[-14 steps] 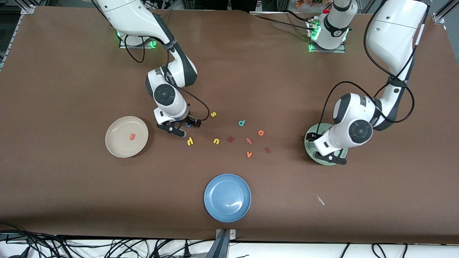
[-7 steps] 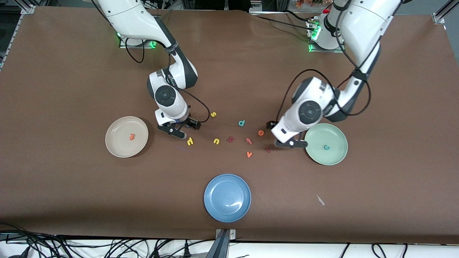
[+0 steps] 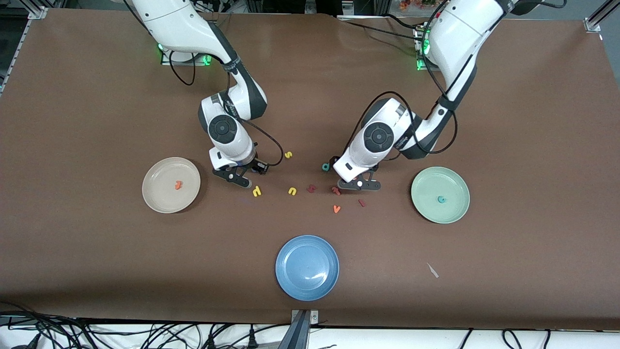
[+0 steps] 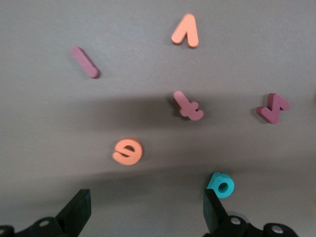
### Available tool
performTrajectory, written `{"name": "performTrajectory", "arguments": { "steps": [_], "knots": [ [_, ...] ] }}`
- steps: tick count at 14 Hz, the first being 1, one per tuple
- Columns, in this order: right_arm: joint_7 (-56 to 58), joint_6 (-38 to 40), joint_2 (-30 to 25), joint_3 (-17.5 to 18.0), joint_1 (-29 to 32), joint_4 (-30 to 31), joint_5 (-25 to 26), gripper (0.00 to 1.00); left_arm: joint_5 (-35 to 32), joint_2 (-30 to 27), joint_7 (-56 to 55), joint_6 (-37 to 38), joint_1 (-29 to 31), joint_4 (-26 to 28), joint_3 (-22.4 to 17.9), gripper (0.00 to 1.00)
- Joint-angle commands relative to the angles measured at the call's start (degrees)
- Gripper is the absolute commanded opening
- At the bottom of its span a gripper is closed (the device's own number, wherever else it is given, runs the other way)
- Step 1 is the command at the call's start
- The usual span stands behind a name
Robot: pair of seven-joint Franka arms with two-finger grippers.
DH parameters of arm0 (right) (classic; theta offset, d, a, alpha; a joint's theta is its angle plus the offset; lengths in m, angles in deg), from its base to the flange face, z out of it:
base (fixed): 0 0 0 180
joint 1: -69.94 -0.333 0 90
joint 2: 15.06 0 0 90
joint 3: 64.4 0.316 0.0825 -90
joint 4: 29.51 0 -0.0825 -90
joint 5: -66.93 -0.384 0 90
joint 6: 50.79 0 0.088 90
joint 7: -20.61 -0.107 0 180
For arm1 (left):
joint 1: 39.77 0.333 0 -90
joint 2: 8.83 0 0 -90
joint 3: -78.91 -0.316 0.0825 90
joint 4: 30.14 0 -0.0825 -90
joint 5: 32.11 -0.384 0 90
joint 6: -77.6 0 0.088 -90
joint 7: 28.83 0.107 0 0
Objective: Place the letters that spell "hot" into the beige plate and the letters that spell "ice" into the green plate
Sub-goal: 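Drop the blue o on the beige plate while the left gripper grasps the e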
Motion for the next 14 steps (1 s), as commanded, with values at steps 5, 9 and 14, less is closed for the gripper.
{"name": "performTrajectory", "arguments": {
  "steps": [5, 9, 14],
  "knots": [
    [-0.4, -0.7, 0.1, -0.2, -0.5, 0.3, -1.5, 0.34, -8.9, 1.5, 0.9, -0.1, -1.1, -1.9, -1.0, 0.63],
    [-0.5, -0.7, 0.1, -0.2, -0.5, 0.3, -1.5, 0.3, -12.5, 3.0, 1.1, -0.3, -1.0, -2.0, -1.0, 0.63],
    [-0.8, -0.5, 0.1, -0.2, -0.5, -0.5, -5.7, 0.25, -13.8, 3.8, 1.1, -0.7, -0.7, -2.1, -1.0, 0.45]
  ]
}}
